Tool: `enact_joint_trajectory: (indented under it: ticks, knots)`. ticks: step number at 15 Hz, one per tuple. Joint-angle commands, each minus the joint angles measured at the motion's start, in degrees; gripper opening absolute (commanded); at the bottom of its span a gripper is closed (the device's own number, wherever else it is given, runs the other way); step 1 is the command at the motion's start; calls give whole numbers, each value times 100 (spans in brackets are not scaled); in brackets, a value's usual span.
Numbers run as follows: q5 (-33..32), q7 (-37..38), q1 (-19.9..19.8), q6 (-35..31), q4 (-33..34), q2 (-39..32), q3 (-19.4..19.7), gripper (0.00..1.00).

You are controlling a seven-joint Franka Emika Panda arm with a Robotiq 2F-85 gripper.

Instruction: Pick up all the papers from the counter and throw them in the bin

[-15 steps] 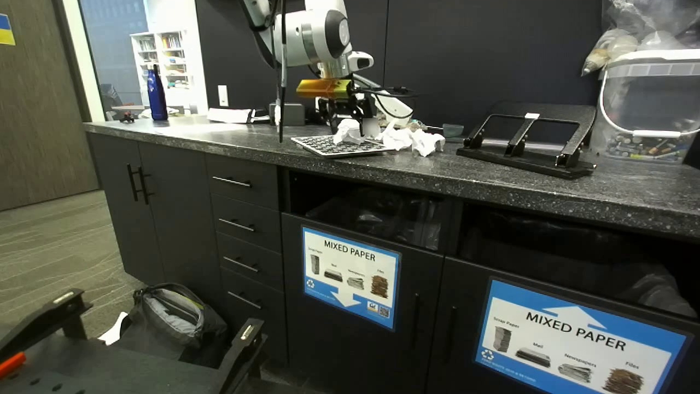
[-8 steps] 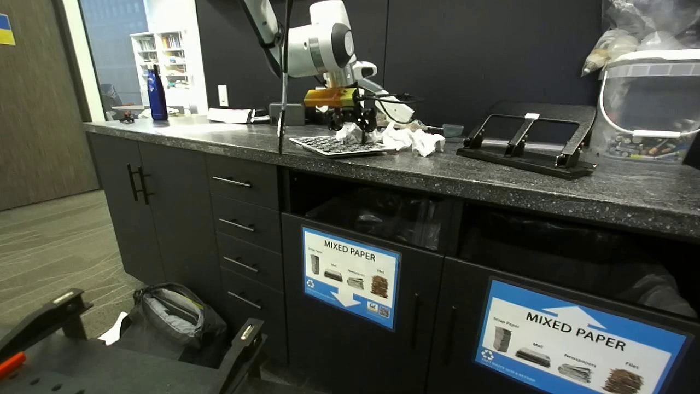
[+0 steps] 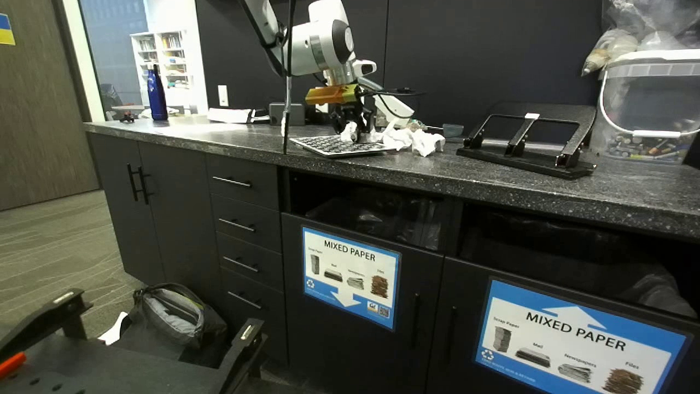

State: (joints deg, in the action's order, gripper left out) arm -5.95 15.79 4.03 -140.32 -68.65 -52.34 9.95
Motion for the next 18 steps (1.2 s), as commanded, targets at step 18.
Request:
enact_joint_trajectory:
  ticks: [18]
  knots:
    - [477, -2084, -484, 3620, -3968, 3654, -834, 9]
